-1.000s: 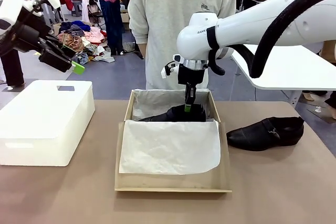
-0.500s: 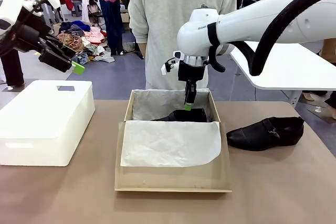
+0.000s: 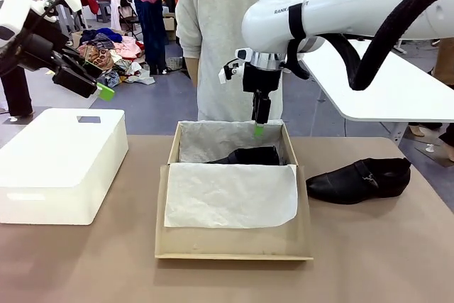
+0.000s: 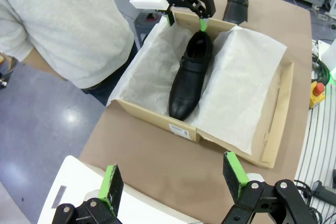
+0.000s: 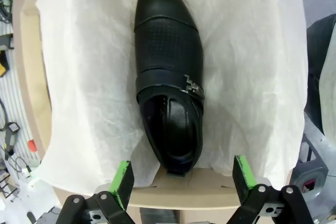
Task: Pack the shoes into the box.
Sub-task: Place the other shoe of the Shoes into the Shoes Box.
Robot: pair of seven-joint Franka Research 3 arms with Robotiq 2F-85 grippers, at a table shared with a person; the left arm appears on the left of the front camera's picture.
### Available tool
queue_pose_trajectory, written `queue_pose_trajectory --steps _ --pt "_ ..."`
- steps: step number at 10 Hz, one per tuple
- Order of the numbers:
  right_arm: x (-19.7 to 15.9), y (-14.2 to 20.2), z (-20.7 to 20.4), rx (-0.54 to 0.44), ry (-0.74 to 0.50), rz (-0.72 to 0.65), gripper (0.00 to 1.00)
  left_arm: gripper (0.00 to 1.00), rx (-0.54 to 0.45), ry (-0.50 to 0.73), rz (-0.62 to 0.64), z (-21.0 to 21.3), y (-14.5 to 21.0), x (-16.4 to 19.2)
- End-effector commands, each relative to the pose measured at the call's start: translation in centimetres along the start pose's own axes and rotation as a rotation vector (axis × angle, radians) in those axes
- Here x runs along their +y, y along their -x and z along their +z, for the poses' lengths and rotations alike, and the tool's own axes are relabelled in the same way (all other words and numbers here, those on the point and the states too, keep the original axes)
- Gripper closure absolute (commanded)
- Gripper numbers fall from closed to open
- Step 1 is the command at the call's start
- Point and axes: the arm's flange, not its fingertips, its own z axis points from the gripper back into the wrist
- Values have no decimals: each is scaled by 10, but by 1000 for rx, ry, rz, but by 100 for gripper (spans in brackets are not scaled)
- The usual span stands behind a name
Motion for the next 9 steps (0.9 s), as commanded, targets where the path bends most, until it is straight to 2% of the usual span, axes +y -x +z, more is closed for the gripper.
queue_pose_trajectory --steps 1,4,9 --pt "0 9 5 -6 -15 13 0 0 -15 13 -13 0 1 1" --pt "11 25 31 3 -19 -25 0 0 -15 13 -13 0 1 1" --pt "48 87 84 109 46 16 0 0 -15 13 -13 0 1 1"
